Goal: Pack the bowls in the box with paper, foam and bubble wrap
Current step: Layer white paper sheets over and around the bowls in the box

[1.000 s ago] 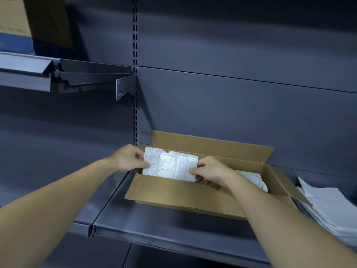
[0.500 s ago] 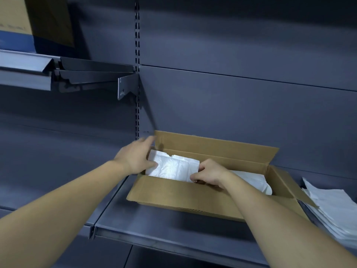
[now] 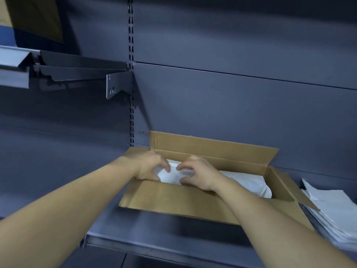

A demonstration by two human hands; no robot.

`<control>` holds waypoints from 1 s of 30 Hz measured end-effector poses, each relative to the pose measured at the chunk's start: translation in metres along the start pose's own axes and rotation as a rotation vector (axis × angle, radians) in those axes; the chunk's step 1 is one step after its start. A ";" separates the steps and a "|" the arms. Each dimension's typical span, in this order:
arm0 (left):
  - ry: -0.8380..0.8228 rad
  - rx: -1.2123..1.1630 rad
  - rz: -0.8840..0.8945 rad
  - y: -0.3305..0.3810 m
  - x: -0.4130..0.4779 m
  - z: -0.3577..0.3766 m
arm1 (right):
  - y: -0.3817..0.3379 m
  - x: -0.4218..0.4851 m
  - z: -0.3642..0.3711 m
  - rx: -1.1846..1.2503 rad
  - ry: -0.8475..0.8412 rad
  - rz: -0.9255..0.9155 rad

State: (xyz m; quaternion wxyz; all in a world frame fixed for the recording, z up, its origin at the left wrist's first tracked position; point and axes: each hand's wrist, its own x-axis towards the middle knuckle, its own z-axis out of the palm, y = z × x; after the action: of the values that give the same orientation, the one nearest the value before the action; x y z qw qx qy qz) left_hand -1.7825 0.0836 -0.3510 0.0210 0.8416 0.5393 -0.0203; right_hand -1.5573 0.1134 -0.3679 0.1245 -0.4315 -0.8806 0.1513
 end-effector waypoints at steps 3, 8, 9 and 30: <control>-0.021 -0.070 -0.004 0.000 0.001 0.005 | -0.003 0.008 0.002 -0.080 -0.096 -0.080; -0.059 -0.180 -0.047 0.002 -0.004 0.005 | -0.003 0.016 0.001 -0.098 -0.193 -0.051; -0.061 -0.196 -0.061 0.002 -0.004 0.005 | -0.003 0.016 0.001 -0.097 -0.203 -0.049; 0.005 -0.326 -0.185 0.005 0.000 0.009 | -0.009 0.015 0.009 0.088 -0.198 0.087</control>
State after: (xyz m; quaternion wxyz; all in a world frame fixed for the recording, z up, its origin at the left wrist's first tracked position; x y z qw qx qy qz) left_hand -1.7778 0.0810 -0.3597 0.1539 0.7739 0.6107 0.0675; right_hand -1.5760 0.1185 -0.3711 0.0491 -0.4466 -0.8614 0.2368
